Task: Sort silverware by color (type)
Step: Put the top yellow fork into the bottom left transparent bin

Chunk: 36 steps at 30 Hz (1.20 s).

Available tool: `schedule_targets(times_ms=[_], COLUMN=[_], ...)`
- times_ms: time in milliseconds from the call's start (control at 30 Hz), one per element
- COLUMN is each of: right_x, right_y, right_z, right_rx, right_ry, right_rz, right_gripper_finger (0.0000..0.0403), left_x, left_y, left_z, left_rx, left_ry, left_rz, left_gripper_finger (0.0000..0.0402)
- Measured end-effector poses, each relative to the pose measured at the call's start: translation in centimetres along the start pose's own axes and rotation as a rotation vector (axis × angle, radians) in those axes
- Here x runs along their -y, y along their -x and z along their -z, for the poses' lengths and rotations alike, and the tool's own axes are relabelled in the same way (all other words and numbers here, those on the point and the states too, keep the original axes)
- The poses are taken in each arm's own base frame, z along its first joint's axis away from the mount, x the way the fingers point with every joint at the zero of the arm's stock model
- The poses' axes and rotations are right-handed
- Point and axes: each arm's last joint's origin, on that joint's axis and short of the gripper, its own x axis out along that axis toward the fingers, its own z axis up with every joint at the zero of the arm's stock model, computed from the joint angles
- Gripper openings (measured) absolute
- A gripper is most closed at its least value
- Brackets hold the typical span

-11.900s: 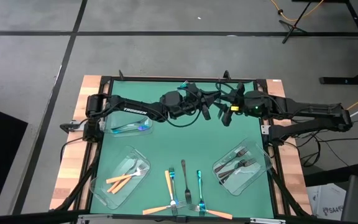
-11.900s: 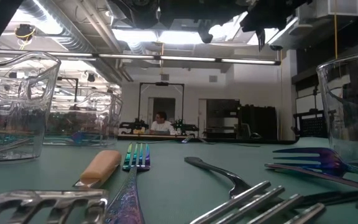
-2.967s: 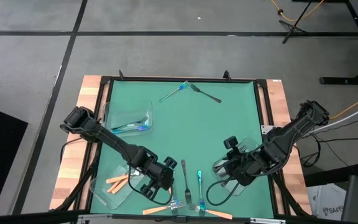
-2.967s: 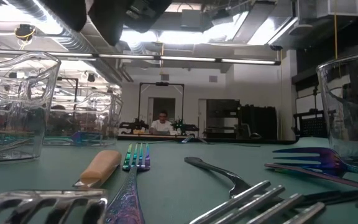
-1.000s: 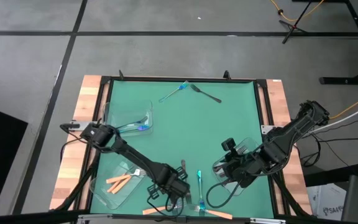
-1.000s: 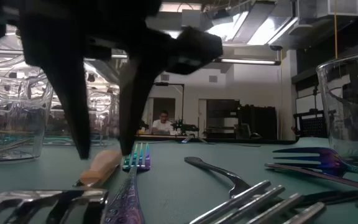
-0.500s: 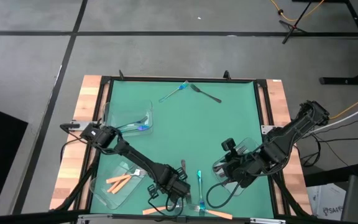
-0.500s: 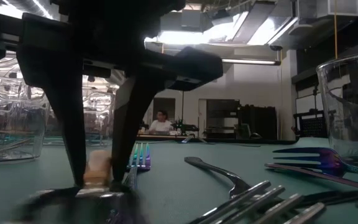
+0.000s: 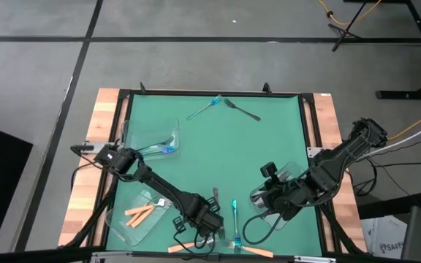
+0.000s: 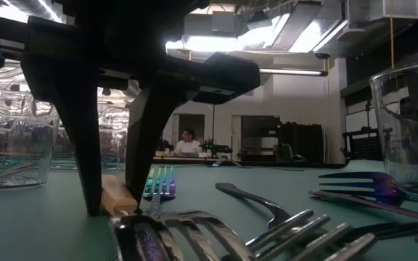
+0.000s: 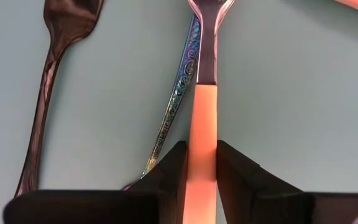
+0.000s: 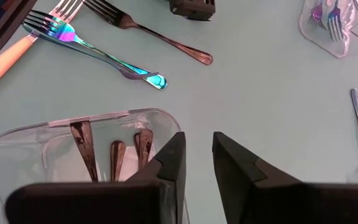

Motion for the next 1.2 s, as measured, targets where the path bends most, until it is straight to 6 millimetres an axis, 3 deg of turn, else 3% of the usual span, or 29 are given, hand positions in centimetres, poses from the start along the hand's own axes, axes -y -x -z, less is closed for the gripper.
schedule_targets(times_ms=[367, 667, 1000, 1200], right_x=[0.0, 0.0, 0.0, 0.0], right_y=[0.0, 0.0, 0.0, 0.0], right_z=[0.0, 0.0, 0.0, 0.0], right_rx=[0.000, 0.000, 0.000, 0.000], right_ry=[0.000, 0.000, 0.000, 0.000], right_rz=[0.000, 0.000, 0.000, 0.000], right_gripper_finger=[0.0069, 0.0069, 0.0069, 0.0069], left_x=[-0.5, -1.1, -1.1, -0.7], left_y=[1.1, 4.1, 8.1, 10.8], left_z=[-0.6, -1.4, -1.6, -2.5], left_rx=[0.016, 0.004, -0.053, 0.008], left_ry=[0.118, 0.125, 0.294, 0.437], left_rz=[-0.017, -0.094, -0.170, -0.201], left_gripper_finger=[0.0059, 0.0058, 0.0057, 0.0057])
